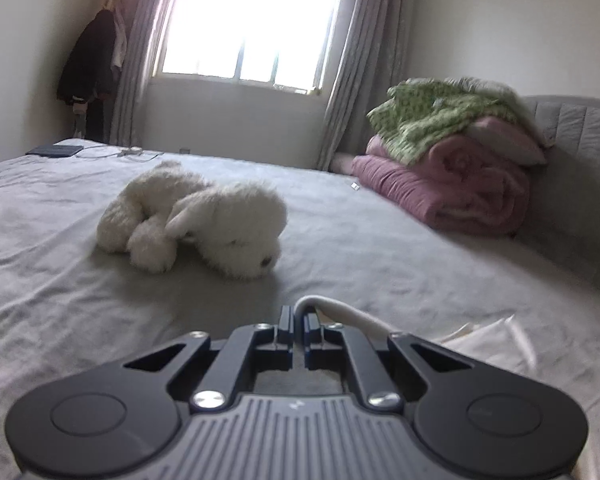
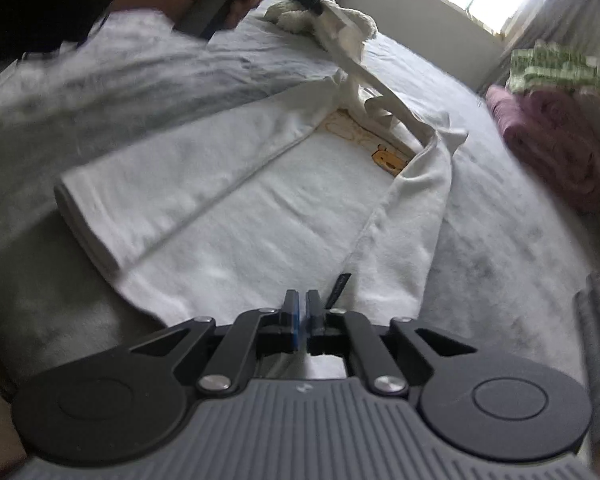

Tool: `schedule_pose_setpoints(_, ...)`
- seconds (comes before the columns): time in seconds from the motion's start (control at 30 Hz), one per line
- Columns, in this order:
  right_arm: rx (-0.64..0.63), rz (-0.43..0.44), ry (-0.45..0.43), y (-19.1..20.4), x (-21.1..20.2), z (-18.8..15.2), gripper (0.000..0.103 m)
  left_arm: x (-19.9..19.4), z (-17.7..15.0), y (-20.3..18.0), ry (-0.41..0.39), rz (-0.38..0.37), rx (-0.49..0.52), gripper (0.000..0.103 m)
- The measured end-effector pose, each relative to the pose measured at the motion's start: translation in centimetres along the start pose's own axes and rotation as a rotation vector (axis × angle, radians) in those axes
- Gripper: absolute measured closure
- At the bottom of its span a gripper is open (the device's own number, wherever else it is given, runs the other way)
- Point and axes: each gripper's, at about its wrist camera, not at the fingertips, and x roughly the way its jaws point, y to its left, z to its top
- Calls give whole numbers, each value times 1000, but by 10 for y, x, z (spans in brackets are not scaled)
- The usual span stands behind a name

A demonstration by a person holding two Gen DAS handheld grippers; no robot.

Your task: Fold clothes

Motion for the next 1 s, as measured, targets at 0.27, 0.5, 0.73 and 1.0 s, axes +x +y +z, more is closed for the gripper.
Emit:
schedule_pose_setpoints(0.27, 311, 124, -178, -76, -20, 44, 80, 1, -13, 4, 54, -22, -33, 99)
schedule_pose_setpoints(0.5, 280, 18, -240, -110, 47, 97, 72, -8, -10, 6, 30, -35, -87, 98)
schedule_pose_setpoints(0.73, -368, -296, -174, -44, 148, 144, 47, -5, -7, 5, 43, -52, -127, 98)
schedule_pose_setpoints(1.0, -779, -445, -53, -22, 209, 159, 51, 2, -8, 17, 67, -61, -219, 98)
